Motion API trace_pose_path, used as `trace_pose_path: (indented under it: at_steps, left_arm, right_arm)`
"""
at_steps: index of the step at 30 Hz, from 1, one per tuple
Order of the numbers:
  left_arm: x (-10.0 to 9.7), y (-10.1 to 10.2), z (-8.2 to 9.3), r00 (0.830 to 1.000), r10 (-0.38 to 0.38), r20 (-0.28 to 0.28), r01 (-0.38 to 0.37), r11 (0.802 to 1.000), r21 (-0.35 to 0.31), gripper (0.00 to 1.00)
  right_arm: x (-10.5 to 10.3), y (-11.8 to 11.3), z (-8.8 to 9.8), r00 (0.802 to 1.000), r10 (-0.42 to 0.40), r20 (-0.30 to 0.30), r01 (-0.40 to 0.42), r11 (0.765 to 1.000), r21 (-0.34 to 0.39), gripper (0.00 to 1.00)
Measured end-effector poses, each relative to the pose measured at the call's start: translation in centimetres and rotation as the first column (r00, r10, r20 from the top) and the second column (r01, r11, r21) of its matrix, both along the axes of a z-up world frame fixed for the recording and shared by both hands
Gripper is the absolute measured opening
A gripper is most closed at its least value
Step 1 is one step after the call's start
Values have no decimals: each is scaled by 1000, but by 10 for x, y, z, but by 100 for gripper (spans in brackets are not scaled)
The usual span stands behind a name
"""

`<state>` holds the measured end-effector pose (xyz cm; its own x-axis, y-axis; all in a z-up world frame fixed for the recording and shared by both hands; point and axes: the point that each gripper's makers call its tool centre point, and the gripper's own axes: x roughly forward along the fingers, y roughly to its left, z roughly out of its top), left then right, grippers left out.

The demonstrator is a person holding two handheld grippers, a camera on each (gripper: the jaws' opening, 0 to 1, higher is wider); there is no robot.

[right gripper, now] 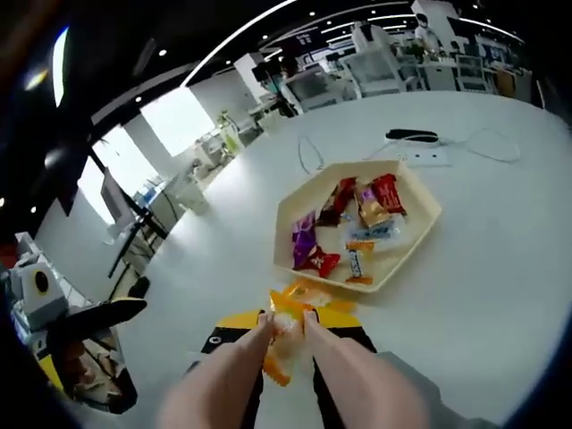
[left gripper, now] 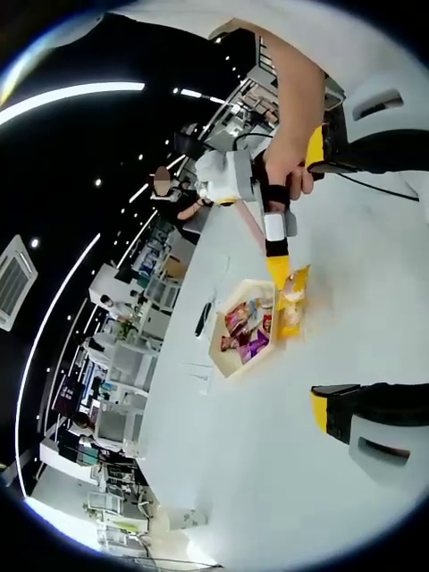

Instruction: Place the target food into the container with the food tongs after gripping and lifting it, then release it inside without dropping or visibly crushing the food.

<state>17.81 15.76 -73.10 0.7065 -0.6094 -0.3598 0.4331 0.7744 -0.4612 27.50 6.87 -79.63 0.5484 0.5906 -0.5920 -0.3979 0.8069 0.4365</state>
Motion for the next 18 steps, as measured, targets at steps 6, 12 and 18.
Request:
trace_pose_path:
  at_steps: [6, 12, 18]
  left_arm:
    - [-3, 0, 0, 1000, -1, 1, 1, 1000, 7, 99]
    - [-4, -2, 1, 1000, -2, 6, 2, 1000, 6, 99]
    - [-6, -6, 1, 1000, -10, 4, 10, 1000, 8, 99]
  right_arm:
    - [3, -8, 6, 999, -40, -10, 40, 999, 19, 19]
    - [4, -11, 11, 999, -52, -7, 52, 998, 35, 19]
    - [3, -14, 17, 998, -66, -19, 68, 995, 76, 20]
